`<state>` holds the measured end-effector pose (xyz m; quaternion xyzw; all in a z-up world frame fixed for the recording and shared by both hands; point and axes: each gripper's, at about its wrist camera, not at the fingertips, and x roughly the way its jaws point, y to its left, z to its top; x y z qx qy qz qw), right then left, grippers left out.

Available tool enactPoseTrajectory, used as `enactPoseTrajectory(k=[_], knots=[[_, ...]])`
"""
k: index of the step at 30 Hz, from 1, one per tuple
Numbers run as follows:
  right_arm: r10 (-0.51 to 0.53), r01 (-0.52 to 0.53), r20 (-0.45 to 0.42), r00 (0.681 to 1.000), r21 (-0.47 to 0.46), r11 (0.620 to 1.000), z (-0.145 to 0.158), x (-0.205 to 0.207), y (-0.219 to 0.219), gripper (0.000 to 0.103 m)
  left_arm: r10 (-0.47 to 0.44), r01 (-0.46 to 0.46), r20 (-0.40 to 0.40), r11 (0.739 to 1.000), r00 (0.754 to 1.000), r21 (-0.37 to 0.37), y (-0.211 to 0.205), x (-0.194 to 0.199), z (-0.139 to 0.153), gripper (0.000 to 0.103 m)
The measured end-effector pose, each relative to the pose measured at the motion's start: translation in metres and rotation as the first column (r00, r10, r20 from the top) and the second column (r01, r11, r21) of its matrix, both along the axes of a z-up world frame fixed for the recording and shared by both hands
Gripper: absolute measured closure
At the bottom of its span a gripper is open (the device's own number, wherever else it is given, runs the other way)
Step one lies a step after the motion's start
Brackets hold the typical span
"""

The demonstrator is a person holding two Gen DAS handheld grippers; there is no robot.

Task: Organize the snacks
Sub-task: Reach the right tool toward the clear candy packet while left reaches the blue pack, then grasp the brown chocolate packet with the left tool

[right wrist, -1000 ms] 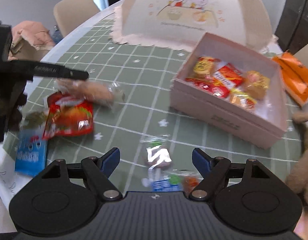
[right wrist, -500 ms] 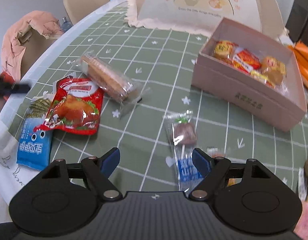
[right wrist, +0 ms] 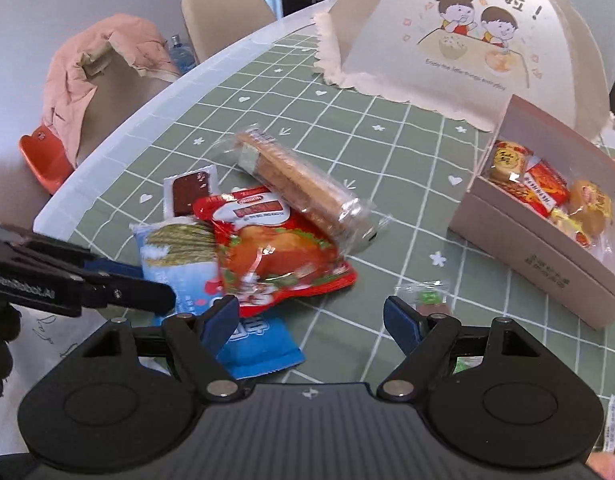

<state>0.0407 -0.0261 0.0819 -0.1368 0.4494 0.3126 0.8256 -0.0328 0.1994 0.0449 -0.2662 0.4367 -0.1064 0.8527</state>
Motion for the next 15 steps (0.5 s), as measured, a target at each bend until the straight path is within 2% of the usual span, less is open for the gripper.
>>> enactPoseTrajectory(k=[2,3,5,6,7,9,11,13,15], knots=[[-0.023,0.023,-0.004,1.0,0.006,1.0,0.001,0.001,-0.007,0.023,0.046,-0.047,0.032,0.998,0.998,0.028,0.01,0.004,0.008,0.06],[-0.036,0.036,-0.01,0.999,0.009,0.999,0.001,0.002,-0.012,0.023,0.089,-0.092,0.037,0.994,0.995,0.065,0.016,0.006,0.011,0.06],[-0.064,0.064,-0.022,0.998,0.013,0.998,0.0,0.003,-0.019,0.023,0.205,-0.203,0.0,0.97,0.979,0.136,0.032,0.011,0.011,0.06],[-0.077,0.078,-0.028,0.997,0.013,0.997,-0.001,0.004,-0.023,0.023,0.265,-0.259,-0.028,0.956,0.964,0.138,0.04,0.014,0.009,0.06],[-0.092,0.092,-0.035,0.995,0.013,0.996,-0.002,0.004,-0.026,0.023,0.336,-0.329,-0.048,0.938,0.941,0.11,0.05,0.015,0.006,0.06],[-0.116,0.117,-0.045,0.992,0.017,0.993,-0.004,0.003,-0.032,0.023,0.398,-0.395,-0.076,0.917,0.914,0.05,0.066,0.016,0.001,0.06],[-0.131,0.133,-0.06,0.99,0.018,0.991,-0.007,0.001,-0.035,0.023,0.408,-0.404,-0.11,0.913,0.906,0.053,0.069,0.025,-0.005,0.06],[-0.139,0.14,-0.075,0.987,0.009,0.99,-0.012,0.0,-0.037,0.023,0.402,-0.391,-0.138,0.915,0.905,0.105,0.067,0.04,-0.012,0.06],[-0.141,0.141,-0.082,0.987,-0.001,0.99,-0.015,-0.002,-0.037,0.023,0.399,-0.383,-0.13,0.915,0.908,0.129,0.063,0.053,-0.016,0.063]])
